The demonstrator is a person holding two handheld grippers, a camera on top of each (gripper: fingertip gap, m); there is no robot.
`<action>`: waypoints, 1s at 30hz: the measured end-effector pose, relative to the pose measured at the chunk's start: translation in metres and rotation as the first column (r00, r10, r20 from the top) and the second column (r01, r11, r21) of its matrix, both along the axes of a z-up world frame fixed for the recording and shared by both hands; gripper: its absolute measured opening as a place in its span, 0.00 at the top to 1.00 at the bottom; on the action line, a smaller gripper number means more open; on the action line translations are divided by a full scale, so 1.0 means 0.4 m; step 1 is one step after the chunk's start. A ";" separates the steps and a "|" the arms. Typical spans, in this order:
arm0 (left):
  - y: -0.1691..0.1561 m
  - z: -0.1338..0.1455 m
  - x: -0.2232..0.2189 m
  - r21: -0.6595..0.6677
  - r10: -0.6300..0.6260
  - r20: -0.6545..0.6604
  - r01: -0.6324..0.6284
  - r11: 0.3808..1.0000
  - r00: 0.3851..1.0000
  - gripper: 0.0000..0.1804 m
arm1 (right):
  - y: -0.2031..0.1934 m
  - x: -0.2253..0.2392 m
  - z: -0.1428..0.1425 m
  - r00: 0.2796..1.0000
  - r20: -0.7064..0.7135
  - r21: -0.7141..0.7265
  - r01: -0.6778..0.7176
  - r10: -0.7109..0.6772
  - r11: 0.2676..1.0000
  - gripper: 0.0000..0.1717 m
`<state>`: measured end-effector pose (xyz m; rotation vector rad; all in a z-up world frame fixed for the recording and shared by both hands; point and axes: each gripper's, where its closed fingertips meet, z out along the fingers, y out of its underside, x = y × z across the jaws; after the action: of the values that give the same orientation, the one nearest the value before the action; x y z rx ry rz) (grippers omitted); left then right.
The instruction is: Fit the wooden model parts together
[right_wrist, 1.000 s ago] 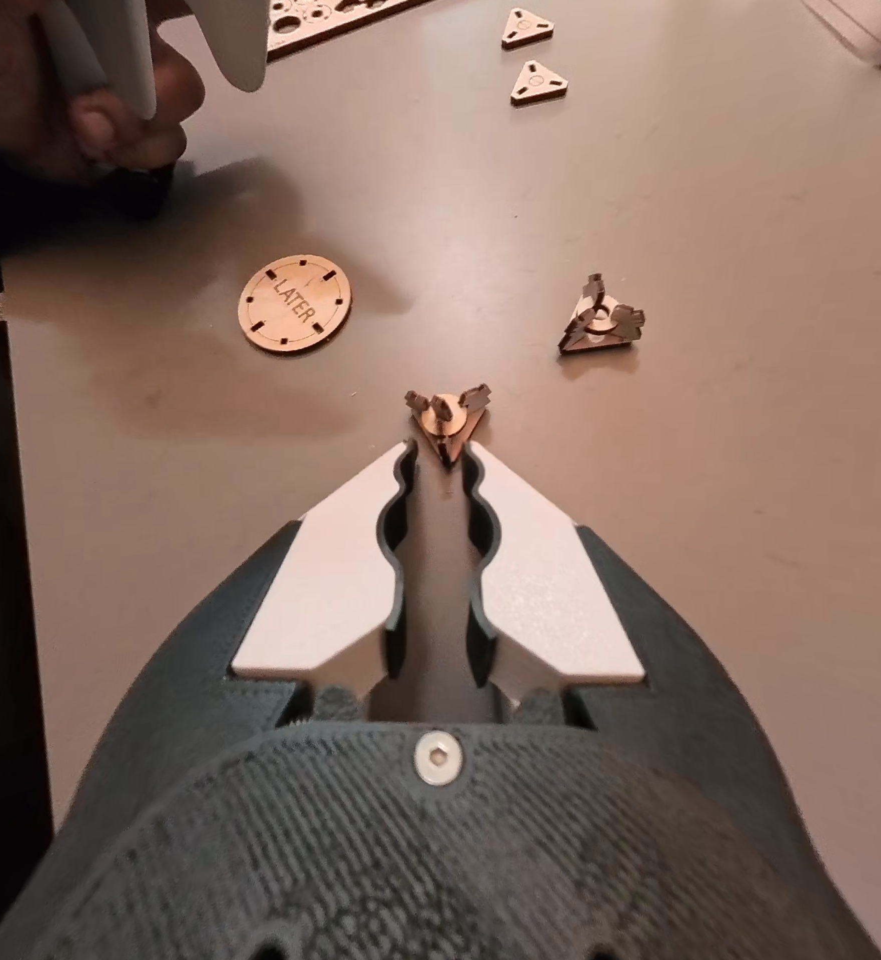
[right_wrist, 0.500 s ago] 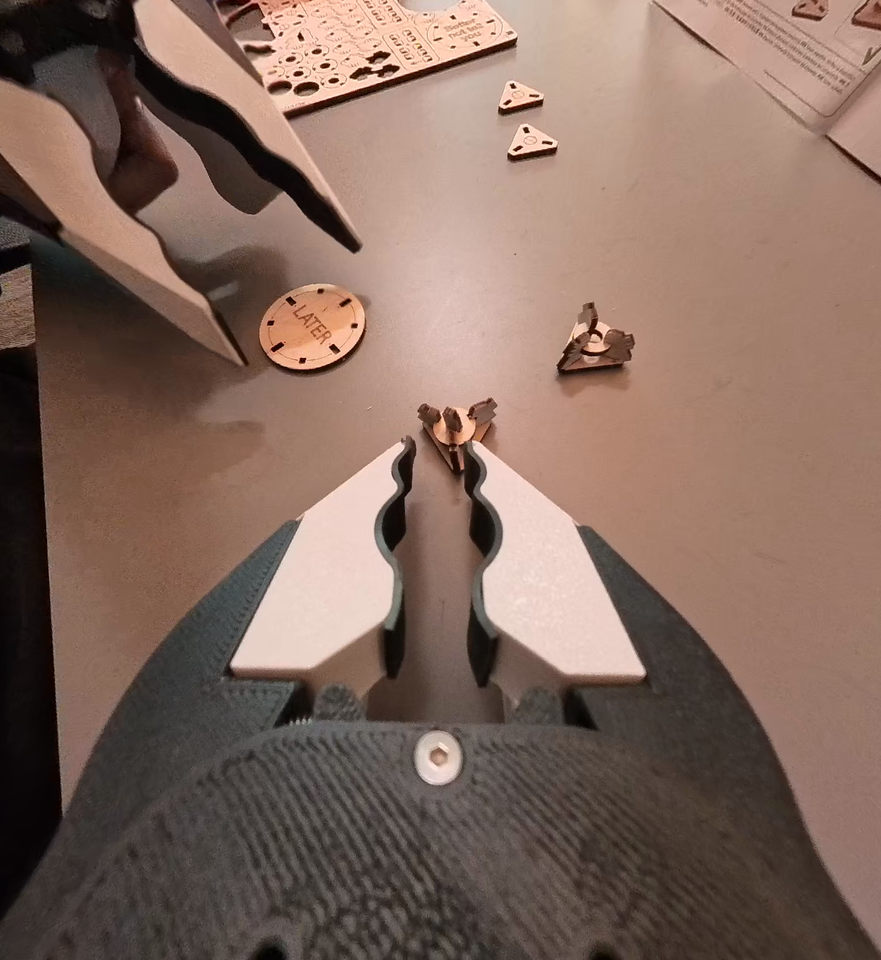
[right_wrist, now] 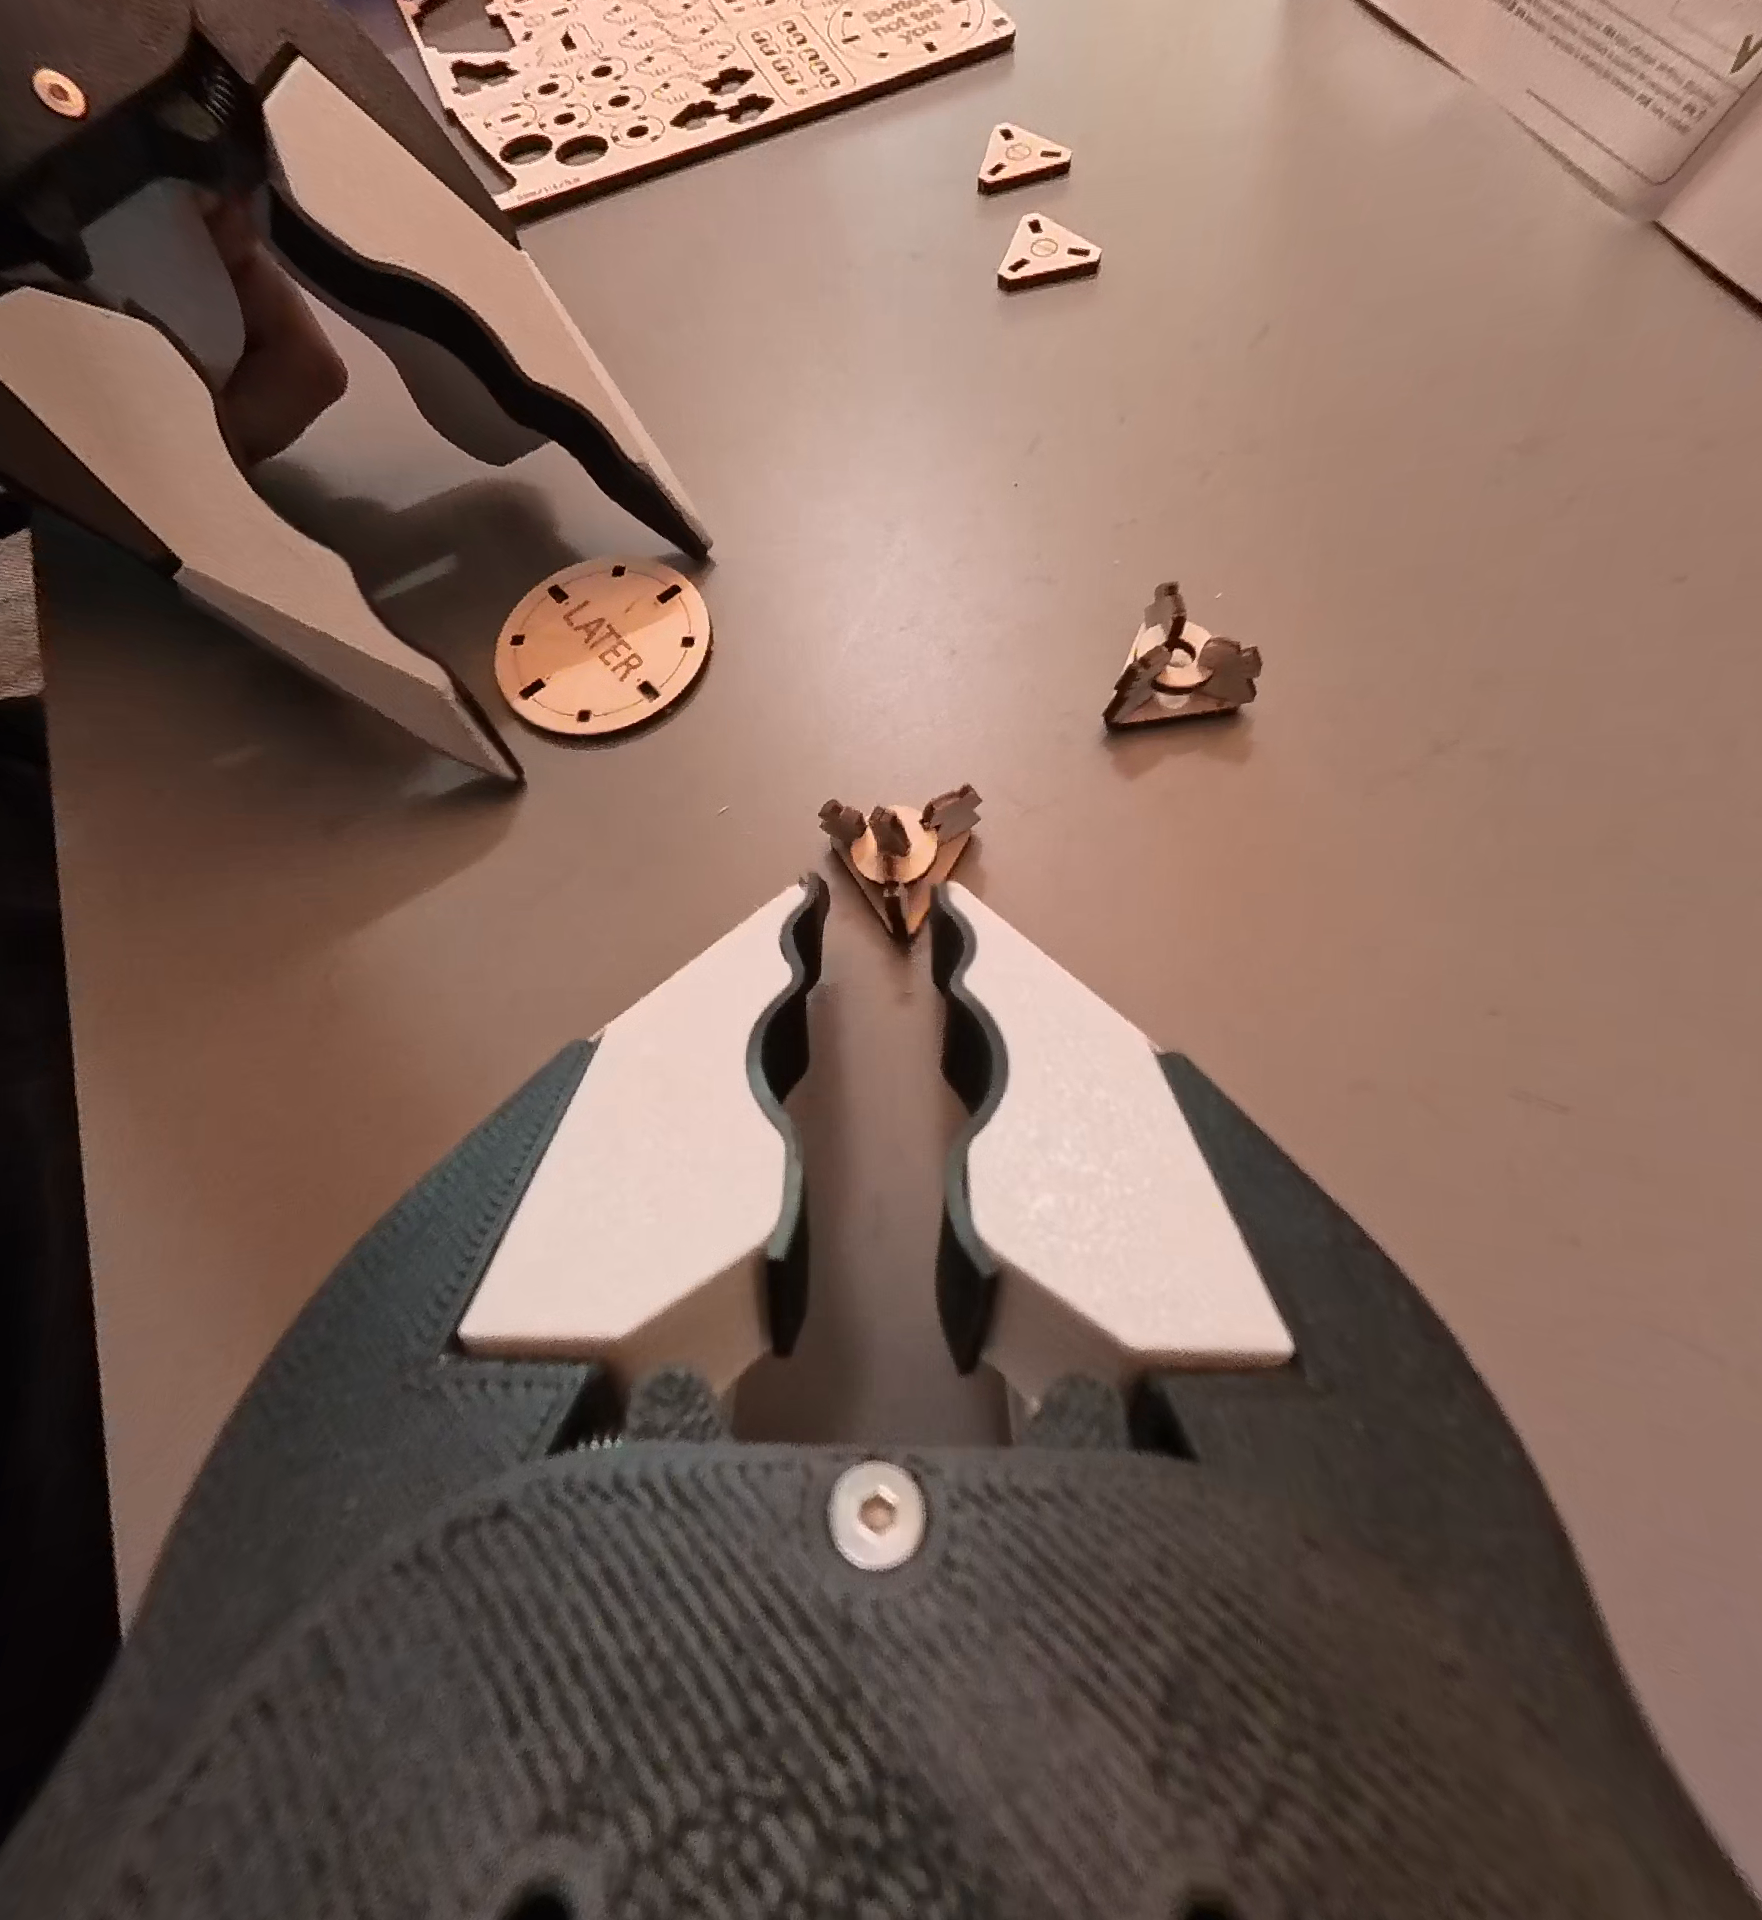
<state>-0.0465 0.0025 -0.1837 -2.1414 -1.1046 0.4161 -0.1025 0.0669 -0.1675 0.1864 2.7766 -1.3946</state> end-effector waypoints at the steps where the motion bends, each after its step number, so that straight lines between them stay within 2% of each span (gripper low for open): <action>1: -0.001 0.000 -0.001 0.003 0.002 -0.001 -0.002 1.000 1.000 0.62 | 0.000 -0.001 -0.002 1.000 0.001 0.005 0.003 -0.003 1.000 0.89; 5: -0.005 0.002 -0.005 0.013 0.006 -0.008 -0.006 1.000 1.000 0.70 | 0.000 -0.003 -0.009 1.000 0.000 0.022 0.009 -0.009 1.000 0.88; 11: 0.002 0.010 -0.012 0.034 -0.007 -0.022 0.007 0.999 1.000 0.70 | -0.002 0.000 -0.005 1.000 0.001 0.013 0.006 -0.006 1.000 0.88; 15: 0.023 0.070 -0.028 0.187 0.020 -0.104 0.000 0.982 0.994 0.70 | -0.009 0.007 0.009 1.000 0.015 -0.024 0.002 -0.002 1.000 0.87; 19: 0.041 0.111 -0.032 0.377 0.043 -0.093 -0.005 0.926 0.995 0.70 | -0.009 0.005 0.037 1.000 -0.028 -0.088 -0.003 0.001 0.996 0.87; 22: 0.049 0.123 -0.035 0.480 0.042 -0.053 -0.011 0.877 0.998 0.70 | -0.011 0.012 0.073 0.987 -0.151 -0.148 -0.082 0.060 0.986 0.88; 26: 0.048 0.138 -0.045 0.576 0.045 -0.029 -0.020 0.818 0.999 0.70 | -0.023 0.024 0.082 0.934 -0.311 -0.024 -0.193 0.176 0.981 0.92; 30: 0.036 0.166 -0.051 0.690 0.055 -0.023 -0.024 0.723 0.998 0.70 | -0.026 0.021 0.077 0.886 -0.375 0.103 -0.254 0.274 0.962 0.94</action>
<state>-0.0670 0.0171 -0.1174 -1.4318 -1.0635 0.0347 -0.0940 0.0565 -0.1368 -0.5073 2.9869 -1.4193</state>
